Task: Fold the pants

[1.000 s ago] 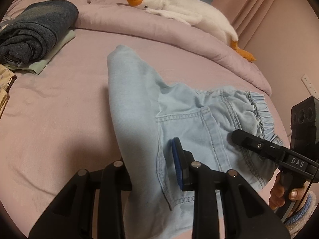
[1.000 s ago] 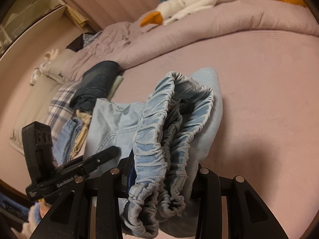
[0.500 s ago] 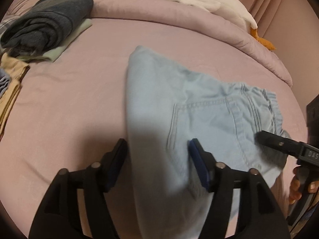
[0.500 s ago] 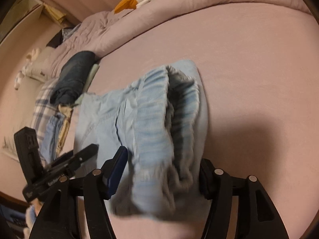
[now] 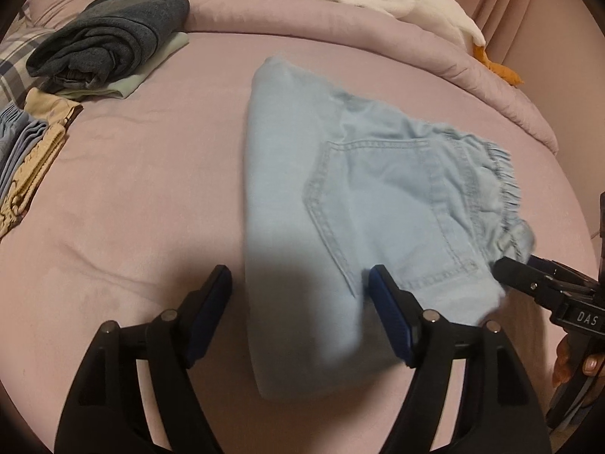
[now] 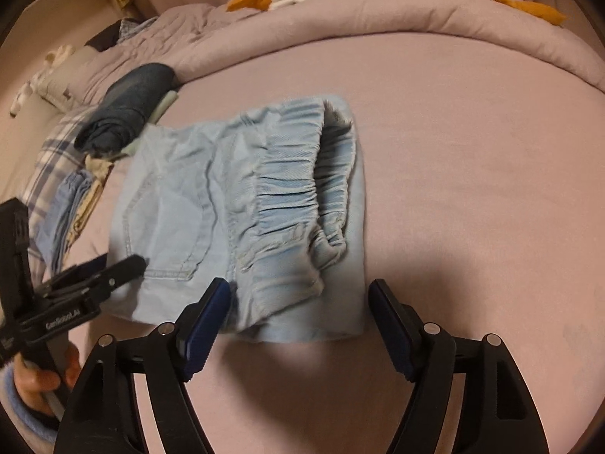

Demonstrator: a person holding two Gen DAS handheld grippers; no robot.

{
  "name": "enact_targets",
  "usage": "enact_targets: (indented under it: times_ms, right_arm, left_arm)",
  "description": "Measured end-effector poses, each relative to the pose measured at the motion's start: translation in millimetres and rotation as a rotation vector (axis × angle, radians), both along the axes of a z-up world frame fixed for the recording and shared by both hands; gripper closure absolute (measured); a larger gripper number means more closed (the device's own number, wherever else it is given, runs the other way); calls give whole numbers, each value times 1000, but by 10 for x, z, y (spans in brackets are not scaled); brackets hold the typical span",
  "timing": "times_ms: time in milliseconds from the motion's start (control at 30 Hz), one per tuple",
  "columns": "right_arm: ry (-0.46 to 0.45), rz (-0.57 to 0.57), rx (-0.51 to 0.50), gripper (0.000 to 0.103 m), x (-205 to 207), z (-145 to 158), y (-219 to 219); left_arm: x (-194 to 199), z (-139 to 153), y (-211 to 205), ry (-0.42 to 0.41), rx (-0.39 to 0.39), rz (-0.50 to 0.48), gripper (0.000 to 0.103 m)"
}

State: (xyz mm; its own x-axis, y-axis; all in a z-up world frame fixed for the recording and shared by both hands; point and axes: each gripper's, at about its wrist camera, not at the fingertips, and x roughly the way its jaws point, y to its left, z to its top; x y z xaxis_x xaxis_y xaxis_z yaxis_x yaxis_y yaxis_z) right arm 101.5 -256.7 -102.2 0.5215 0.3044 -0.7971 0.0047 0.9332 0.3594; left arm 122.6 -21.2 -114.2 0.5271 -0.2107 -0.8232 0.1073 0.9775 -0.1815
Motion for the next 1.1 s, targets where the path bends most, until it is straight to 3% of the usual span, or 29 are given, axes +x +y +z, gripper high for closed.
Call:
enact_targets:
  times_ms: [167, 233, 300, 367, 667, 800, 1100]
  right_arm:
    - [-63, 24, -20, 28, -255, 262, 26]
    - [-81, 29, -30, 11, -320, 350, 57]
    - [-112, 34, -46, 3, -408, 466, 67]
    - [-138, 46, -53, 3, -492, 578, 86]
    - [-235, 61, -82, 1, -754, 972, 190]
    - [-281, 58, -108, 1, -886, 1167, 263]
    - [-282, 72, -111, 1, -1034, 1210, 330]
  left_arm:
    - [-194, 156, -9, -15, 48, 7, 21]
    - [-265, 231, -7, -23, 52, 17, 16]
    - [-347, 323, -4, -32, 52, 26, 11]
    - [-422, 411, -8, -46, 52, 26, 3]
    - [-775, 864, -54, -85, 70, 55, 1]
    - [-955, 1053, -126, -95, 124, 82, 1]
    - [-1300, 1209, -177, -130, 116, 82, 1]
